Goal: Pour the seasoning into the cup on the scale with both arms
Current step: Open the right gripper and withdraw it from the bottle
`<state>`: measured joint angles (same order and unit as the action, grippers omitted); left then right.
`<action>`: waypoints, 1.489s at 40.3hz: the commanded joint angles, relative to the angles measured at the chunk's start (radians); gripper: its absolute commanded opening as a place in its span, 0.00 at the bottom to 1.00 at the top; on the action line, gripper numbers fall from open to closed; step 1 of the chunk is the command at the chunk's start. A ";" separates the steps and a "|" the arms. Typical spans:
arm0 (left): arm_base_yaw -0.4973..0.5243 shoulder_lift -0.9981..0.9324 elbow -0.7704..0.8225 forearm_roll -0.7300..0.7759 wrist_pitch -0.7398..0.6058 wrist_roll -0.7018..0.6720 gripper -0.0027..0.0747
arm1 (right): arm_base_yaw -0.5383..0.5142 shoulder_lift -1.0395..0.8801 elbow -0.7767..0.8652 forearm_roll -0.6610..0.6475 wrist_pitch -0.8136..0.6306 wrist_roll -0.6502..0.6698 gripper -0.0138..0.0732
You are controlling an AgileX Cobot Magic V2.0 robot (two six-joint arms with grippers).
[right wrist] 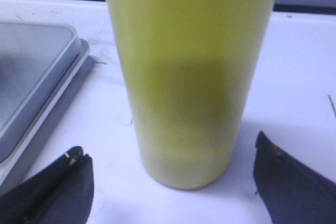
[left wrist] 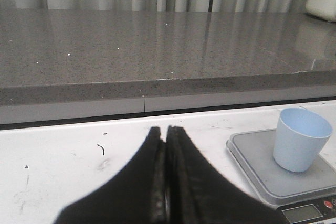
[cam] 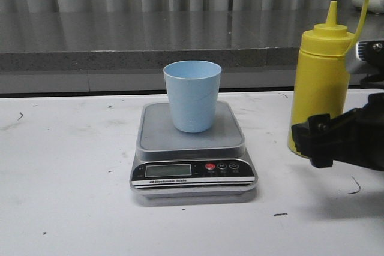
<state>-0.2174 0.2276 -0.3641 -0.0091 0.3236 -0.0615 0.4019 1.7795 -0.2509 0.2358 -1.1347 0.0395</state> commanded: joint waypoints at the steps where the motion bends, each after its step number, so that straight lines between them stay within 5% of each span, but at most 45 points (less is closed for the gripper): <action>1: 0.002 0.009 -0.028 -0.007 -0.082 -0.008 0.01 | 0.000 -0.050 0.039 -0.024 -0.152 0.047 0.89; 10: 0.002 0.009 -0.028 -0.007 -0.082 -0.008 0.01 | 0.000 -0.159 0.138 -0.020 -0.152 0.054 0.84; 19: 0.002 0.009 -0.028 -0.007 -0.082 -0.008 0.01 | 0.000 -0.320 0.206 -0.020 -0.150 0.053 0.28; 25: 0.002 0.009 -0.028 -0.007 -0.082 -0.008 0.01 | 0.000 -0.419 0.237 -0.020 -0.111 0.027 0.09; 39: 0.002 0.009 -0.028 -0.007 -0.082 -0.008 0.01 | 0.000 -0.724 0.233 0.042 0.152 -0.053 0.09; 42: 0.002 0.009 -0.028 -0.007 -0.082 -0.008 0.01 | 0.000 -0.824 0.196 0.081 0.305 -0.101 0.09; 49: 0.002 0.009 -0.028 -0.007 -0.082 -0.008 0.01 | -0.001 -1.040 0.033 0.189 0.708 -0.328 0.09; 60: 0.002 0.009 -0.028 -0.007 -0.082 -0.008 0.01 | -0.001 -1.314 -0.094 0.381 0.935 -0.607 0.09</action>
<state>-0.2174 0.2276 -0.3641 -0.0091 0.3236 -0.0615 0.4019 0.5210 -0.2955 0.5636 -0.1941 -0.4993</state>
